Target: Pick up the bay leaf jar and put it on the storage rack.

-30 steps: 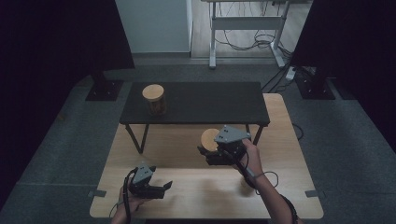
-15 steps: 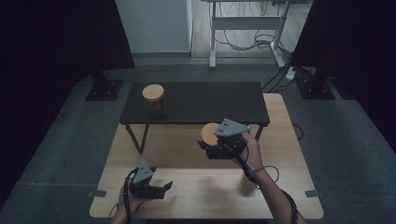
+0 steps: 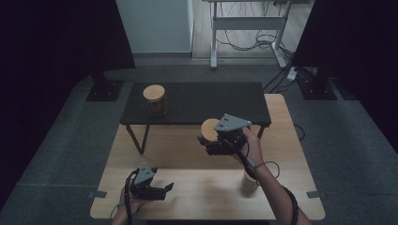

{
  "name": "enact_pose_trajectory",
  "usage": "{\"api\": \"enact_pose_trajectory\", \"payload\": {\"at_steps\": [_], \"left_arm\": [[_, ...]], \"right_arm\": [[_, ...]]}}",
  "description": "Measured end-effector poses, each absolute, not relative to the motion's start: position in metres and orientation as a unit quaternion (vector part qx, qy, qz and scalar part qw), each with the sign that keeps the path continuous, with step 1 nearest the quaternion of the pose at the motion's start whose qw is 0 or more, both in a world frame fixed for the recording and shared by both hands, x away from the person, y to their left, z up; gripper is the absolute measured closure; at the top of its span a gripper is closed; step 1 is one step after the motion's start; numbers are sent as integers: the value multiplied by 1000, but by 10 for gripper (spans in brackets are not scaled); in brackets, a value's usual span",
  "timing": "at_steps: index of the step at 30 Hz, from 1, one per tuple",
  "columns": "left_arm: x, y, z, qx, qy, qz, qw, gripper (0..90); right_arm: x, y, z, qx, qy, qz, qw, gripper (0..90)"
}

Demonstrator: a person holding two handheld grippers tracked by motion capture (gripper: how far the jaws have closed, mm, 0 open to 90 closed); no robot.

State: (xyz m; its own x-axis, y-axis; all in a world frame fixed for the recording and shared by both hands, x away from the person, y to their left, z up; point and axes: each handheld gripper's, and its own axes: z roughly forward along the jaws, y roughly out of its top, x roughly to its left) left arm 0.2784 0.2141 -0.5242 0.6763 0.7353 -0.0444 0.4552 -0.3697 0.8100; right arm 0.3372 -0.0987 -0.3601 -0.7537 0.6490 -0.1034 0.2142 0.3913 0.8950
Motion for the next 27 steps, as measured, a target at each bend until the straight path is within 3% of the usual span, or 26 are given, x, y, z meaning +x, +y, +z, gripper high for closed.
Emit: {"api": "enact_pose_trajectory", "payload": {"at_steps": [27], "left_arm": [[278,213,-525,813,365,162,424,80]], "right_arm": [[356,-99,-345,263,801,486,231,250]]}}
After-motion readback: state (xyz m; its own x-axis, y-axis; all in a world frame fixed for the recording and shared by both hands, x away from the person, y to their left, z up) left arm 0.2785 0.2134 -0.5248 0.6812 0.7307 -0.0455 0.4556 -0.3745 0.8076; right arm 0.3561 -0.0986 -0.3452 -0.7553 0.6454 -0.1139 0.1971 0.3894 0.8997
